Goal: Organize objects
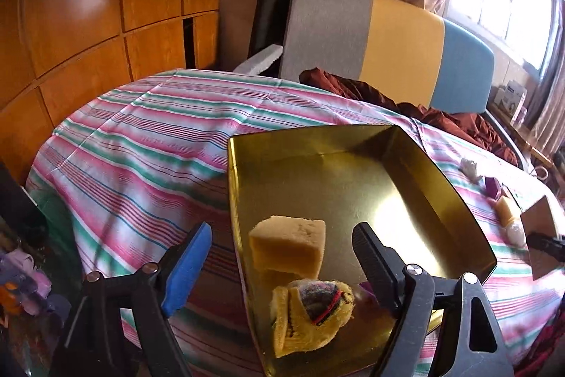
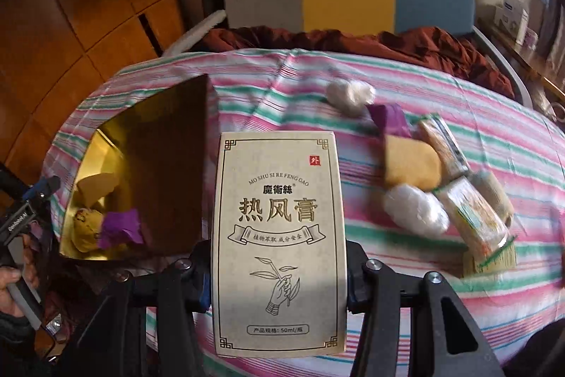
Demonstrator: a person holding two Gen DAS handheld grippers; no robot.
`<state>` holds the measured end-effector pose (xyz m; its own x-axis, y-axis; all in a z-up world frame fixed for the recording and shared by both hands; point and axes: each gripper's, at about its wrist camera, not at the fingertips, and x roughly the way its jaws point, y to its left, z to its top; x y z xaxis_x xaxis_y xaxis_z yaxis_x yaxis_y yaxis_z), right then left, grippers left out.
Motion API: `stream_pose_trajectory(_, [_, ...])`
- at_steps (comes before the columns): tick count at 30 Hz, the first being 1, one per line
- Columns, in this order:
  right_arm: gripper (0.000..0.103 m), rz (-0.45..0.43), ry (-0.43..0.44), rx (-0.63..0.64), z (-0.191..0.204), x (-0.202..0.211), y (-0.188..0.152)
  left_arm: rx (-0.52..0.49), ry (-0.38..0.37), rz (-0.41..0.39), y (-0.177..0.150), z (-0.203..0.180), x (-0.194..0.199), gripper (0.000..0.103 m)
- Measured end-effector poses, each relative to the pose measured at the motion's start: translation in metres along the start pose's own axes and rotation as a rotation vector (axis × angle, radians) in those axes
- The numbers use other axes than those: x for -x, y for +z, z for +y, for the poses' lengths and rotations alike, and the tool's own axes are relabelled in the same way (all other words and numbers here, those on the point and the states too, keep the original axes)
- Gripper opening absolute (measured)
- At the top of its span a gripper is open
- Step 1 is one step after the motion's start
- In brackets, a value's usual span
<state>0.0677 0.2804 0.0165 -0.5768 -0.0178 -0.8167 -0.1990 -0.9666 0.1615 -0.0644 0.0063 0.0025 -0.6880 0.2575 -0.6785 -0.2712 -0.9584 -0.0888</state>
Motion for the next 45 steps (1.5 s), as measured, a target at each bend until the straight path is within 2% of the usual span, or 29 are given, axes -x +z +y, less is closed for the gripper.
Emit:
stream_pose_trajectory(3, [0.052,-0.001,0.068,0.08,0.044,-0.011,0.023,0.031,0.006,-0.004,-0.003,0.012,0.006,0.084])
stream_pose_trajectory(8, [0.052,0.045,0.12,0.186,0.109,-0.05,0.049,0.075,0.015,0.008,-0.013,0.032,0.01,0.084])
stream_pose_trajectory(13, [0.052,0.113,0.095,0.244,0.152,-0.106,0.063,0.104,0.021,0.022,-0.022,0.045,0.012,0.085])
stream_pose_trajectory(16, [0.052,0.153,0.067,0.269,0.167,-0.135,0.063,0.116,0.025,0.034,-0.028,0.051,0.012,0.085])
stream_pose_trajectory(20, [0.052,0.197,0.084,0.323,0.184,-0.153,0.057,0.129,0.031,0.05,-0.032,0.058,0.01,0.086])
stream_pose_trajectory(26, [0.054,0.228,0.182,0.439,0.211,-0.157,0.035,0.137,0.027,0.06,-0.033,0.059,0.007,0.086])
stream_pose_trajectory(30, [0.06,0.231,0.225,0.437,0.213,-0.153,0.028,0.13,0.023,0.054,-0.033,0.056,0.008,0.088])
stream_pose_trajectory(34, [0.08,0.205,0.235,0.375,0.202,-0.142,0.032,0.123,0.031,0.048,-0.032,0.054,0.011,0.092])
stream_pose_trajectory(45, [0.085,0.067,0.173,0.313,0.18,-0.097,0.031,0.095,0.046,0.008,-0.027,0.041,0.025,0.097])
